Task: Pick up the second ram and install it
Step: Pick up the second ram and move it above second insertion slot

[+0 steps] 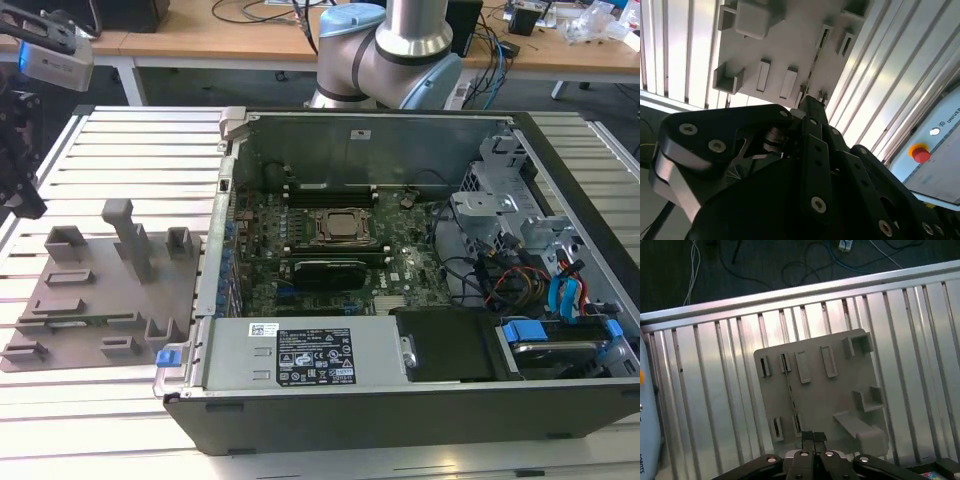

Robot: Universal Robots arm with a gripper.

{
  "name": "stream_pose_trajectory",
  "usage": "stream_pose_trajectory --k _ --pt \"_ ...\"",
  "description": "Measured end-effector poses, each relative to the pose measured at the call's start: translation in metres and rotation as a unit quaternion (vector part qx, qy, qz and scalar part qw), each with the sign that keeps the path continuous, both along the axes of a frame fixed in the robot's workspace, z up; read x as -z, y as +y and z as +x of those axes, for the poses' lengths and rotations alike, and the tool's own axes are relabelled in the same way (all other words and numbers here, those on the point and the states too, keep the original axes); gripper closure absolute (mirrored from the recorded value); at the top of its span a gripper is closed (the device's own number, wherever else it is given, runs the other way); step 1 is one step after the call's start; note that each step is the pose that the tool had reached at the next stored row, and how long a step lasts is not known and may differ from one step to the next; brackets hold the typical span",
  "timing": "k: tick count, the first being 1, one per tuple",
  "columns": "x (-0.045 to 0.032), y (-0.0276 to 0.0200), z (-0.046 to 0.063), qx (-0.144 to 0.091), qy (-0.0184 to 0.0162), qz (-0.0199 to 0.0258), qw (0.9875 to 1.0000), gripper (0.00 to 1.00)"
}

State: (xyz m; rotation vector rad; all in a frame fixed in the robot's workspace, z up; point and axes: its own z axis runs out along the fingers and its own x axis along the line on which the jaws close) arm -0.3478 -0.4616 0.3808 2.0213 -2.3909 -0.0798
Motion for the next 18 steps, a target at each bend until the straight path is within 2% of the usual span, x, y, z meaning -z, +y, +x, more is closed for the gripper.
stream_pose_trajectory --k 4,6,8,12,14,15,17,18 --pt "0.0000 0.0000 0.0000 -0.035 0.0000 0.0000 0.9994 0.90" --pt "0.0000 0.0000 0.0000 -0.044 0.0000 0.0000 0.9991 0.90" --pt "0.0000 0.0000 0.0000 -0.060 0.0000 0.0000 0.9982 0.90" --pt "0.0000 0.0000 0.0000 -0.105 0.0000 0.0000 0.9944 0.90" --pt "0.0000 0.0000 0.0000 -0.133 0.0000 0.0000 0.9911 0.90" --pt "0.0000 0.0000 0.0000 -0.142 0.0000 0.0000 0.9899 0.90" --pt "0.0000 0.0000 0.0000 -0.162 0.0000 0.0000 0.9868 0.90" --pt "0.0000 0.0000 0.0000 -0.167 0.0000 0.0000 0.9860 0.90"
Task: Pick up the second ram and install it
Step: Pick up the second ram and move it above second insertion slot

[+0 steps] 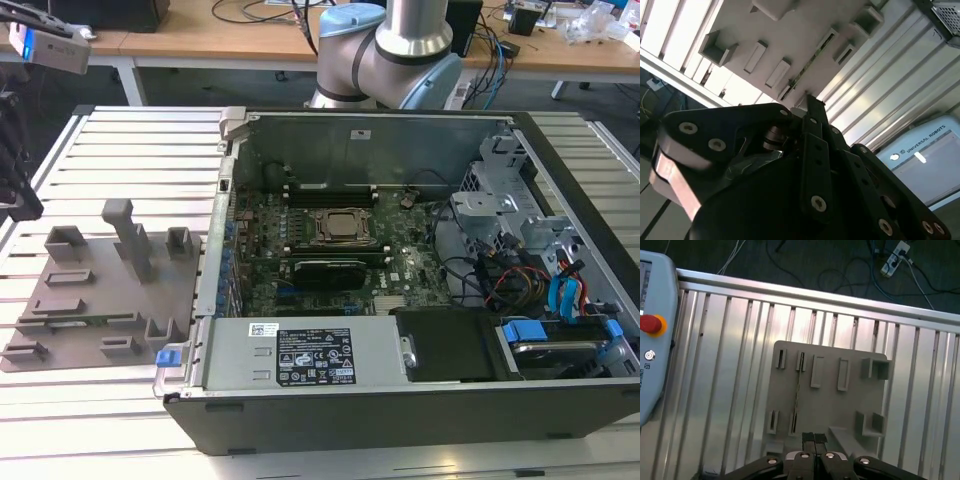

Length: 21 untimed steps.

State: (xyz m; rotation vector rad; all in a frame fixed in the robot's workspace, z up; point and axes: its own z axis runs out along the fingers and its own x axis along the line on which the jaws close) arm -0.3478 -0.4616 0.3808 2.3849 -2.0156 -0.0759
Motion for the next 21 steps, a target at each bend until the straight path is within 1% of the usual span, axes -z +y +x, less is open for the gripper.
stream_pose_trajectory --k 2,4,5,6,7,8,9,10,12,13,14,15,16,17,18,21 --pt "0.0000 0.0000 0.000 -0.016 0.0000 0.0000 0.9999 0.90" --pt "0.0000 0.0000 0.000 -0.035 0.0000 0.0000 0.9994 0.90" --pt "0.0001 0.0001 0.000 -0.033 0.0000 -0.0001 0.9995 0.90" --pt "0.0004 0.0001 0.000 -0.023 0.0001 0.0000 0.9997 0.90" --pt "0.0014 0.0001 0.000 -0.008 -0.0001 0.0029 1.0000 0.90" --pt "0.0018 0.0001 0.000 0.001 -0.0001 0.0064 1.0000 0.90" --pt "0.0024 0.0001 0.000 0.012 -0.0001 0.0110 0.9999 0.90" --pt "0.0031 0.0002 0.000 0.023 -0.0003 0.0138 0.9996 0.90" --pt "0.0049 0.0001 0.000 0.043 -0.0005 0.0138 0.9990 0.90" --pt "0.0064 0.0001 0.000 0.061 -0.0006 0.0138 0.9981 0.90" --pt "0.0079 0.0001 0.000 0.082 -0.0009 0.0137 0.9965 0.90" --pt "0.0086 0.0001 0.000 0.093 -0.0010 0.0138 0.9956 0.90" --pt "0.0096 0.0001 0.000 0.105 -0.0013 0.0138 0.9944 0.90" --pt "0.0105 0.0001 0.000 0.120 -0.0014 0.0136 0.9926 0.90" --pt "0.0108 0.0001 0.000 0.130 -0.0015 0.0136 0.9915 0.90" --pt "0.0108 0.0001 0.000 0.130 -0.0016 0.0136 0.9914 0.89"
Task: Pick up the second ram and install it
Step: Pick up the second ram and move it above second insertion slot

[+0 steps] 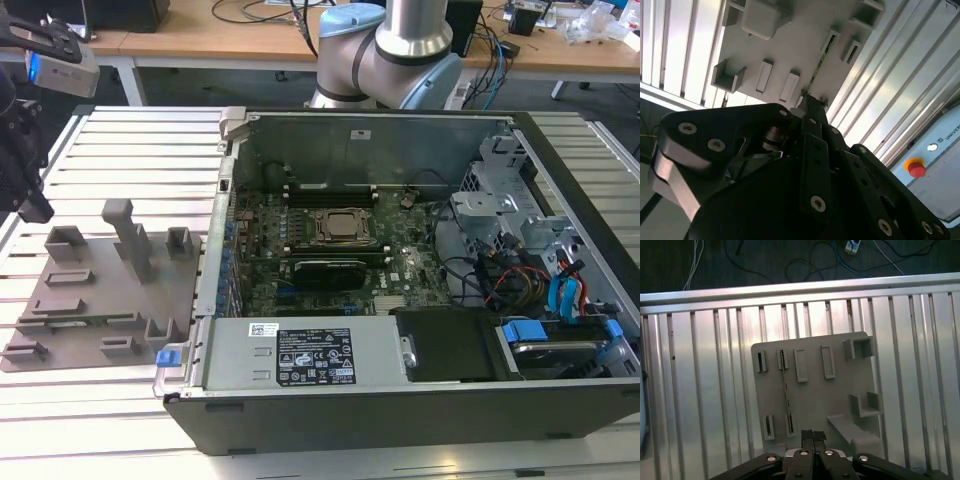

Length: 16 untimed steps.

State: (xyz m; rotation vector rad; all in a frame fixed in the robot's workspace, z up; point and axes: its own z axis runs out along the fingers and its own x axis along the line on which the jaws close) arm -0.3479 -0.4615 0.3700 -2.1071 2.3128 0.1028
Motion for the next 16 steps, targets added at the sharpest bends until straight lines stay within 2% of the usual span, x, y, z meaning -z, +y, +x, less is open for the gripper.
stream_pose_trajectory --k 1,2,3,7,9,12,16 --pt "0.0000 0.0000 0.000 0.000 0.0000 0.0000 1.0000 0.89" --pt "0.0000 0.0000 0.000 0.000 0.0000 0.0000 1.0000 0.77" --pt "0.0000 0.0000 0.000 0.000 0.0000 0.0000 1.0000 0.70" --pt "0.0032 -0.0017 0.000 0.000 0.0000 0.0000 1.0000 0.70" --pt "0.0116 -0.0068 0.000 0.000 -0.0001 0.0000 1.0000 0.70" --pt "0.0247 -0.0074 0.000 0.000 0.0000 0.0000 1.0000 0.70" --pt "0.0312 -0.0076 0.000 0.000 0.0000 0.0000 1.0000 0.70"
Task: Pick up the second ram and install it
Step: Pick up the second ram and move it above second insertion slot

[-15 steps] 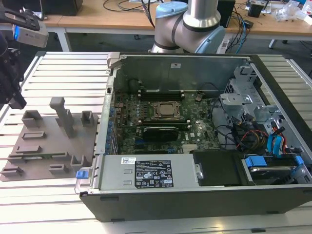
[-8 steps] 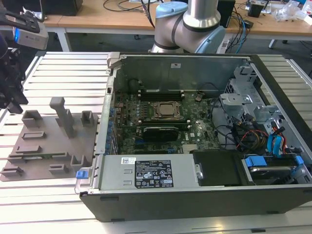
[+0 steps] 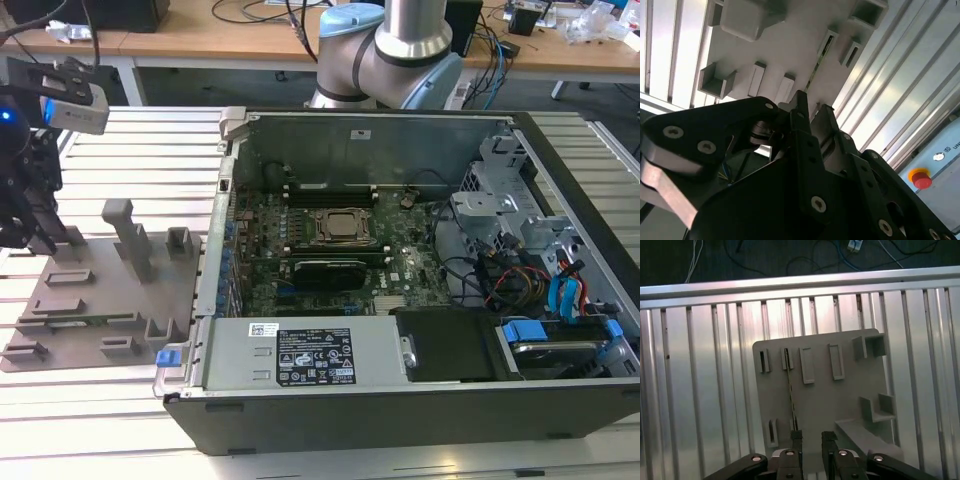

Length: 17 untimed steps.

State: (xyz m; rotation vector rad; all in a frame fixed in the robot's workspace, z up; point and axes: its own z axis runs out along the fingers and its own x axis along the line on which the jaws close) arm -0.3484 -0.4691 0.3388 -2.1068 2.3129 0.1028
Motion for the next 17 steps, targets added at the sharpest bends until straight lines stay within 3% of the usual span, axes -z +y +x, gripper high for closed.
stream_pose_trajectory --k 17 --pt "0.0303 -0.0004 0.000 0.000 0.0000 0.0000 1.0000 0.70"
